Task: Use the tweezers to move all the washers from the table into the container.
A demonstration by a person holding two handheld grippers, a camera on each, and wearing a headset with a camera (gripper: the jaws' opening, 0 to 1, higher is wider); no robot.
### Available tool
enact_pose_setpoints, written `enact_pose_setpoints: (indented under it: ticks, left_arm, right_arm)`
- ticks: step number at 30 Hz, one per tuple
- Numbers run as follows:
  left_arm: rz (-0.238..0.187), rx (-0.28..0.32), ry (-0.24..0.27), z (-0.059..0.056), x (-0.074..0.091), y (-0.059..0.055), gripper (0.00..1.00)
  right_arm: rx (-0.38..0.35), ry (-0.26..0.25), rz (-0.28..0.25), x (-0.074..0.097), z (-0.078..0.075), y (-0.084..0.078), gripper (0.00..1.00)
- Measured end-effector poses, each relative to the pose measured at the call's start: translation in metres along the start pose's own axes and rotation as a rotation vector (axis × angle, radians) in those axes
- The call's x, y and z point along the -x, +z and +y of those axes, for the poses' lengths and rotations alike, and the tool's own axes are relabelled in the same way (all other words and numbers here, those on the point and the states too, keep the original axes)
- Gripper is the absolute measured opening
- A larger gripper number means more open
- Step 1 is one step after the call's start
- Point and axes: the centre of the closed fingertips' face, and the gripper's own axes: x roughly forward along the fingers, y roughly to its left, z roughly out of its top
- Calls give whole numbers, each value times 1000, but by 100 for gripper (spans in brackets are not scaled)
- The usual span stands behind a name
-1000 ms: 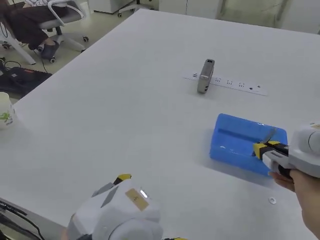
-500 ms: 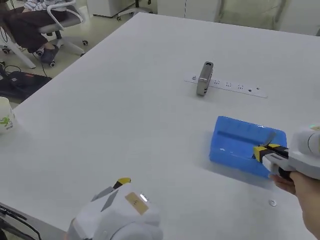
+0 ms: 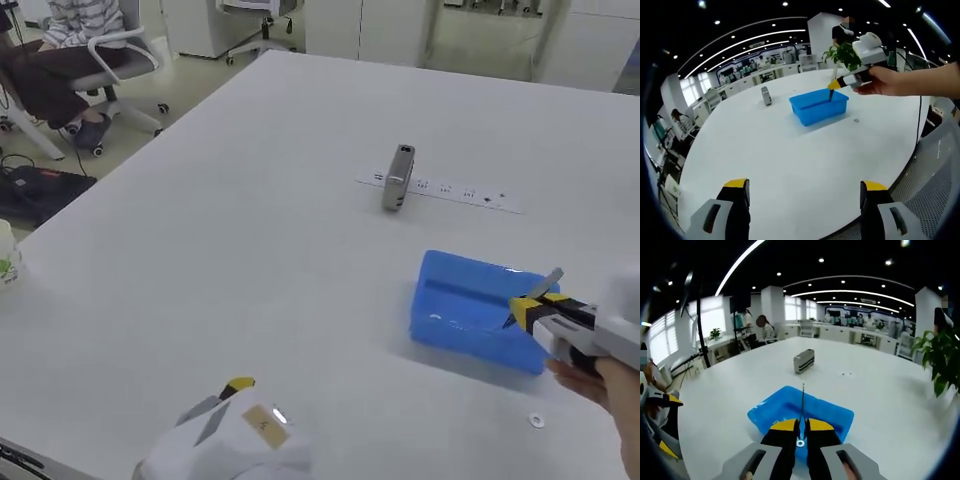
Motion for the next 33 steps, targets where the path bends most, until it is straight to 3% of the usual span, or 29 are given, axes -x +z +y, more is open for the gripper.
enact_pose_setpoints:
  ticks: [7,16,22,33]
  left_arm:
    - [-3,0,-2,0,0,0,93]
    - [-5,1,-2,0,0,1,93]
    - [-4,1,-3,0,-1,0,93]
    - [-3,-1,3,1,-1,0,93]
  right_arm:
    - [-24,-5,-32,29,5,1,3]
    - [-22,-21,-15,55,12,-18,3]
    - [-52,-33,20,60,8,-40,3]
    - [-60,-36,98,54,6,-74,3]
